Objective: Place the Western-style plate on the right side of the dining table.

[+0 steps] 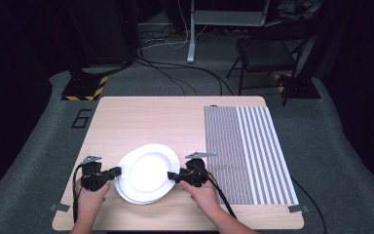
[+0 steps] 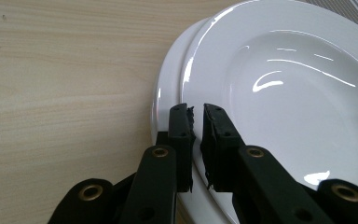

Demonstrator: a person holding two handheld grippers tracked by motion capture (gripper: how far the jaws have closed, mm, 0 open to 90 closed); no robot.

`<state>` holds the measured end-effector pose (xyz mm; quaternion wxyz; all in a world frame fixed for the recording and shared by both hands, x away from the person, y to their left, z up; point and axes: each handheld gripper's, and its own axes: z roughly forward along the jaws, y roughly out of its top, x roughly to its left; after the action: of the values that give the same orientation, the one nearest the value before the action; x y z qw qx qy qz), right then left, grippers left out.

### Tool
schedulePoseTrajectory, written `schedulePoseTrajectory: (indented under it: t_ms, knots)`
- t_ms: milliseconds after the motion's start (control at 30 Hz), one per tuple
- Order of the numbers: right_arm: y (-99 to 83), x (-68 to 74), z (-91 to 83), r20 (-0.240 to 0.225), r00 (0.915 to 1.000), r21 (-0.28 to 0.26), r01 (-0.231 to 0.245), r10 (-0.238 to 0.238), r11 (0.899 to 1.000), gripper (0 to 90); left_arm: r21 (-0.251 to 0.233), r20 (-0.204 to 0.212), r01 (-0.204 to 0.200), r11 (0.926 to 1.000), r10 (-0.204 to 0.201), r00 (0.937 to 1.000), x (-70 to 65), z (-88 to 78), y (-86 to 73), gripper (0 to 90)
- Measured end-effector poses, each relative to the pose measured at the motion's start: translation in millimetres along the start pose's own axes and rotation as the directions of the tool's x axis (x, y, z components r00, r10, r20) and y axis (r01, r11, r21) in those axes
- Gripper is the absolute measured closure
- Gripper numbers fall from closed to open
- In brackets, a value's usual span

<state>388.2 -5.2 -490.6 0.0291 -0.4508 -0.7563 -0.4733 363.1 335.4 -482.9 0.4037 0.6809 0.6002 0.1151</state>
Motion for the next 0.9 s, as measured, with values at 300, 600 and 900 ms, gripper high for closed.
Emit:
schedulePoseTrajectory:
  t_ms: [300, 600, 900]
  knots:
    - [1.8, -1.4, 0.7, 0.000, 1.0000, -0.003, -0.006, 0.006, 1.000, 59.4, -0.006, 0.001, 0.001, 1.0000, -0.001, 1.0000, 0.1, 0.5, -0.3, 82.1]
    - [4.5, -2.7, -4.3, -0.016, 0.9999, -0.012, -0.002, 0.002, 1.000, 63.1, -0.004, -0.005, -0.010, 0.9999, 0.010, 0.9999, -3.5, 3.4, -1.3, 83.0]
    - [6.5, -5.7, -9.5, -0.038, 0.9990, -0.025, -0.025, 0.024, 0.999, 67.0, 0.002, 0.022, -0.004, 1.0000, 0.003, 0.9998, -2.0, 5.4, -1.1, 83.8]
